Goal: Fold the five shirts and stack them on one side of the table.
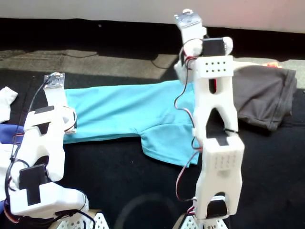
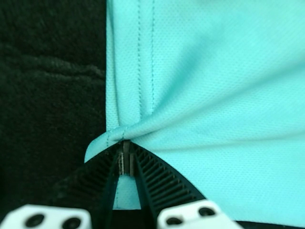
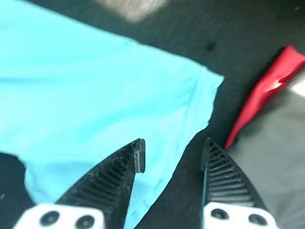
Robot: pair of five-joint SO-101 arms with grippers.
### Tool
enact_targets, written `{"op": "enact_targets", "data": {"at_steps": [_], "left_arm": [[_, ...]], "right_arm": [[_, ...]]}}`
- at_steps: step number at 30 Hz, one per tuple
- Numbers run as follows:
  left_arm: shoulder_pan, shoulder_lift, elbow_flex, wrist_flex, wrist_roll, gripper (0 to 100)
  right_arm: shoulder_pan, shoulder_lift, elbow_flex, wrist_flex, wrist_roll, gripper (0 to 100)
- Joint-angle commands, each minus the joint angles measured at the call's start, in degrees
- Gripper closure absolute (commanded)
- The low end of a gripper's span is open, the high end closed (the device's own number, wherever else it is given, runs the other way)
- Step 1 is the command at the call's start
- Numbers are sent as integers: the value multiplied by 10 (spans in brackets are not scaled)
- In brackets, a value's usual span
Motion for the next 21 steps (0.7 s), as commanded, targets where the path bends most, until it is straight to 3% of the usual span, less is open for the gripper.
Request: {"op": "enact_targets", "data": {"at_steps": [1, 4, 9, 14, 21], "left_arm": [[9, -8, 1, -8, 2, 991], [9, -8, 1, -8, 2, 991], [9, -8, 1, -8, 2, 991], [9, -8, 1, -8, 2, 991], [9, -8, 1, -8, 2, 991]], "right_arm": [[-54, -151, 269, 0, 64, 804], [-100, -207, 431, -34, 129, 804], [-153, -246, 615, -133, 141, 793], [-176, -241, 691, -185, 141, 705], [-175, -228, 744, -274, 142, 705]]}}
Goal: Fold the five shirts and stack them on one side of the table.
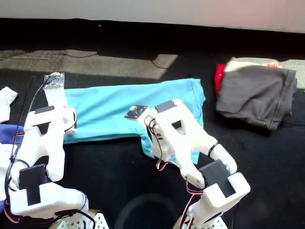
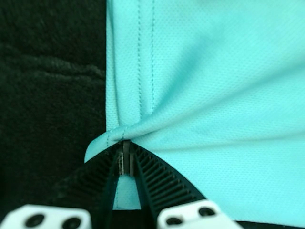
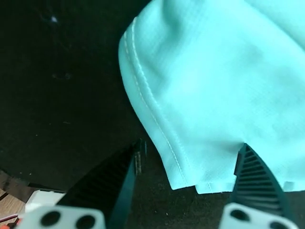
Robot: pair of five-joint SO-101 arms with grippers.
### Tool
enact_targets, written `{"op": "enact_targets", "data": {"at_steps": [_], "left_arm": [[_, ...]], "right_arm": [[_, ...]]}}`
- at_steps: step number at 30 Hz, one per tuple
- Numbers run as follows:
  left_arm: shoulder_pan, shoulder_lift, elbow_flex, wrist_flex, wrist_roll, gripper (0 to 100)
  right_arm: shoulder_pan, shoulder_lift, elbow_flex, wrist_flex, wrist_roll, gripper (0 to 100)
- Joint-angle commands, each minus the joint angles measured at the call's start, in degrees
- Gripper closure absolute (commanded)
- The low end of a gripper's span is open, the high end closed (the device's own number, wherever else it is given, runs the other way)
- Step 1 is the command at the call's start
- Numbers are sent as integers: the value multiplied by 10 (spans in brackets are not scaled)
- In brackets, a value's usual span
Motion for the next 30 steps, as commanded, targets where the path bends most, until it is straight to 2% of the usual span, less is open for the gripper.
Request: {"op": "enact_targets", "data": {"at_steps": [1, 9, 14, 23, 30], "left_arm": [[9, -8, 1, -8, 2, 991], [9, -8, 1, -8, 2, 991], [9, -8, 1, -8, 2, 991], [9, -8, 1, -8, 2, 991], [9, -8, 1, -9, 2, 991]], "right_arm": [[-1, -7, 13, -40, 11, 705], [97, 114, -75, -78, 11, 731], [132, 120, -123, -77, 11, 993], [133, 120, -156, -30, 11, 993], [143, 123, -275, 17, 11, 993]]}}
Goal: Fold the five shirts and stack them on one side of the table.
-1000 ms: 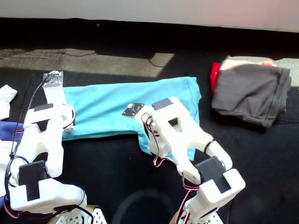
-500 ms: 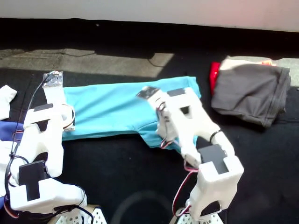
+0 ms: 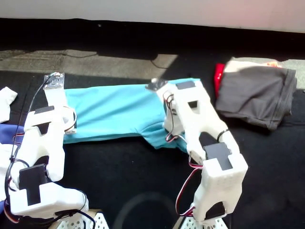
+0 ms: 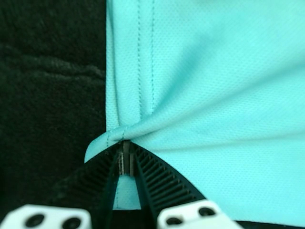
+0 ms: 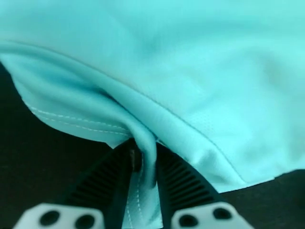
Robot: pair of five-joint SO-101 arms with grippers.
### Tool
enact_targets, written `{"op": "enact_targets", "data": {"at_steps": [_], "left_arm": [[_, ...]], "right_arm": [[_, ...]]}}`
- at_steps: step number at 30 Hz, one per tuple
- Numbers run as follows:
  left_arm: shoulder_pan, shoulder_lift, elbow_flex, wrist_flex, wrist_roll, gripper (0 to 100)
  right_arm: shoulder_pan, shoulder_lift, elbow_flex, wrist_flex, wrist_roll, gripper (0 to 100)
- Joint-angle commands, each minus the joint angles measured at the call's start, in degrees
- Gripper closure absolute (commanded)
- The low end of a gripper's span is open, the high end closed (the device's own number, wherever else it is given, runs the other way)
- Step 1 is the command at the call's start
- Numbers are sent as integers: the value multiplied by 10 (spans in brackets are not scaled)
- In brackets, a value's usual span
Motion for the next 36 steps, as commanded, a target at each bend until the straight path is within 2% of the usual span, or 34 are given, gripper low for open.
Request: {"op": "enact_targets", "data": {"at_steps": [1, 7, 17, 23, 30, 36], "left_arm": [[9, -8, 1, -7, 2, 991], [9, -8, 1, -7, 2, 991], [9, -8, 1, -7, 2, 991], [9, -8, 2, -7, 2, 991], [9, -8, 2, -7, 2, 991], [9, -8, 2, -7, 2, 991]], "right_arm": [[18, 1, -95, 20, 9, 993], [30, 3, -175, 9, 9, 993], [32, 7, -185, -77, 4, 987], [36, 102, -244, -95, -98, 836], [77, 195, -457, -92, -251, 834], [85, 209, -565, 23, -265, 833]]}}
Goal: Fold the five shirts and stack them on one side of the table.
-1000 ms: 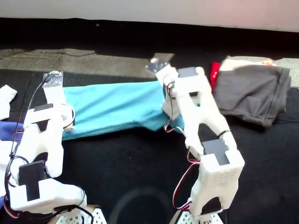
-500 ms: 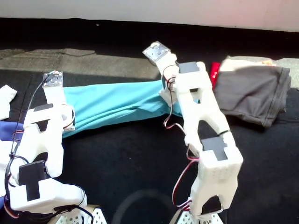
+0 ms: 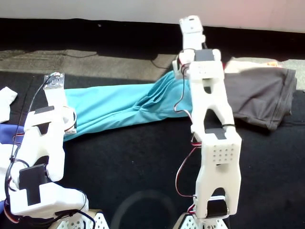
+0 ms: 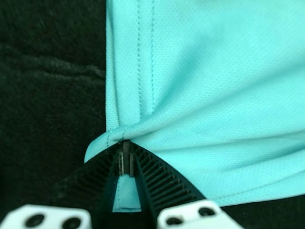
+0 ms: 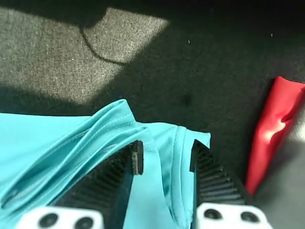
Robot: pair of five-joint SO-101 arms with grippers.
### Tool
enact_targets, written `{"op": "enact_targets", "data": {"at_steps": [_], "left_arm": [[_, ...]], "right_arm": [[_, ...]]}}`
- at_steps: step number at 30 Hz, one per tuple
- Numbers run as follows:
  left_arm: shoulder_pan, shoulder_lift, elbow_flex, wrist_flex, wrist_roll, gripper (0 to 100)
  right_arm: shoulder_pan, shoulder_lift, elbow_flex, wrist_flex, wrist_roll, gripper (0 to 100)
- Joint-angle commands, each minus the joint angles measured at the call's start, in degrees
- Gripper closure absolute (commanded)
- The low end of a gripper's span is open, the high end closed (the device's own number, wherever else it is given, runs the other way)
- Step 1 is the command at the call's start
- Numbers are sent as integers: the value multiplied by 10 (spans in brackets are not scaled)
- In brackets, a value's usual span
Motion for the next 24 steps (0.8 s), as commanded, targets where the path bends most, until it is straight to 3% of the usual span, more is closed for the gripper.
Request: {"op": "enact_targets", "data": {"at_steps": [1, 4, 9, 15, 24], "left_arm": [[9, -8, 2, -7, 2, 991], [9, -8, 2, -7, 2, 991], [9, -8, 2, -7, 2, 991], [9, -8, 2, -7, 2, 991], [9, -8, 2, -7, 2, 991]], "right_arm": [[6, -5, -77, 76, -8, 833], [6, -1, -111, 138, -6, 851], [-22, 0, -115, 201, 69, 995], [-117, 2, -114, 276, 120, 992], [-126, 102, -115, 269, 122, 992]]}}
